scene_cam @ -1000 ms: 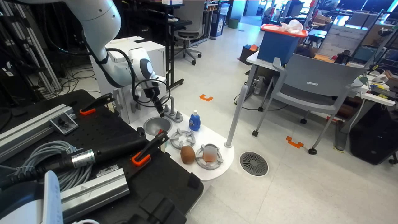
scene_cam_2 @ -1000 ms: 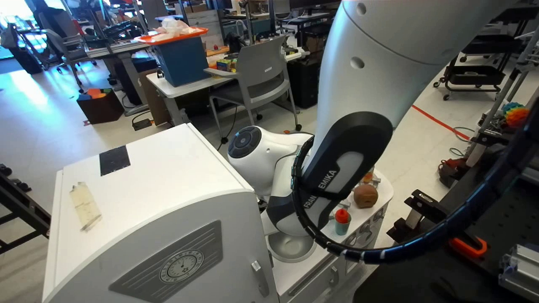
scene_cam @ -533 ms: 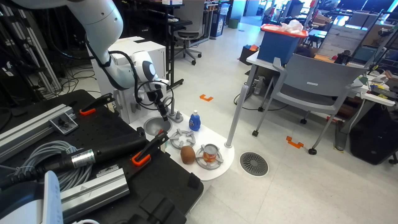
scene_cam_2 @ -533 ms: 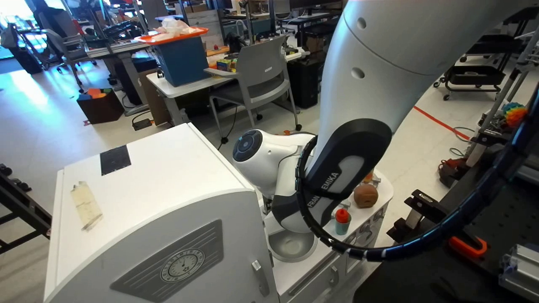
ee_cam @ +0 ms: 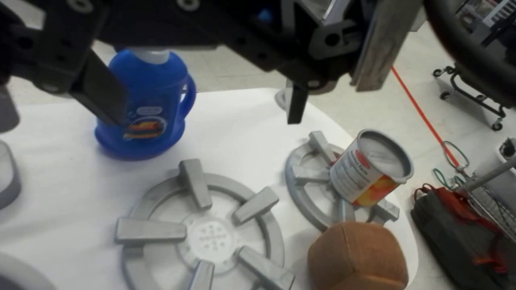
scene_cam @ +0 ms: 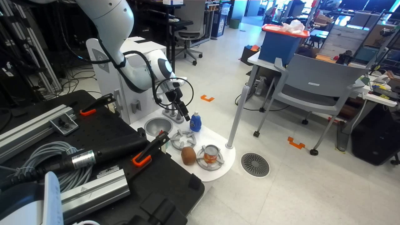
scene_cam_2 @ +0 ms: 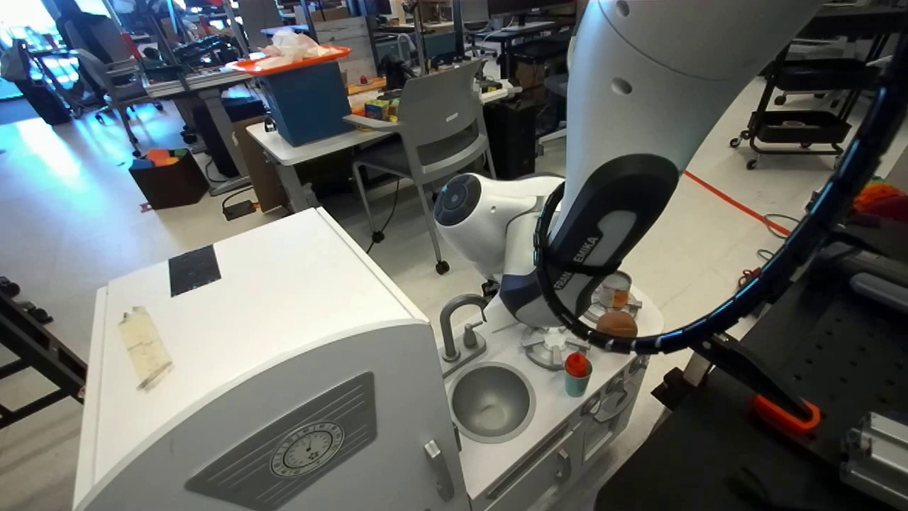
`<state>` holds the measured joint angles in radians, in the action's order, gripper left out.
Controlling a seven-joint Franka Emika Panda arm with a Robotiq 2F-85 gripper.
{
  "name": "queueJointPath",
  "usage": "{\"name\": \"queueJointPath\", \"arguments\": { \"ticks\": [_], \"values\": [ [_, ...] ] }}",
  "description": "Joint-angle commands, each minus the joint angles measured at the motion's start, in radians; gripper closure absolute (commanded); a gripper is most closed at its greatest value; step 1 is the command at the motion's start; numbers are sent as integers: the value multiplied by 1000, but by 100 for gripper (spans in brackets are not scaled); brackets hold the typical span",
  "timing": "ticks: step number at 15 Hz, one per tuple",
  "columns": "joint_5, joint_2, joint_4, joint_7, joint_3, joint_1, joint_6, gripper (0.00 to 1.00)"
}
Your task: Move the tap nozzle to the right
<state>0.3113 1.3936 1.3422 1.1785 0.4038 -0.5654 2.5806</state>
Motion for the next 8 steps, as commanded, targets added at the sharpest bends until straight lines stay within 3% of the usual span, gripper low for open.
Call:
{"name": "queueJointPath", "arguments": {
  "ticks": [1,2,4,5,8],
  "values": [
    [-6,-122,130,-52,-27,1,-2,0],
    [-17,-189,176,-117,-95,27,-58,0],
    [-31,-284,258,-165,-146,30,-115,0],
    [-1,-146,129,-87,-86,20,-66,0],
    [-5,-245,207,-121,-138,20,-113,0]
  ]
}}
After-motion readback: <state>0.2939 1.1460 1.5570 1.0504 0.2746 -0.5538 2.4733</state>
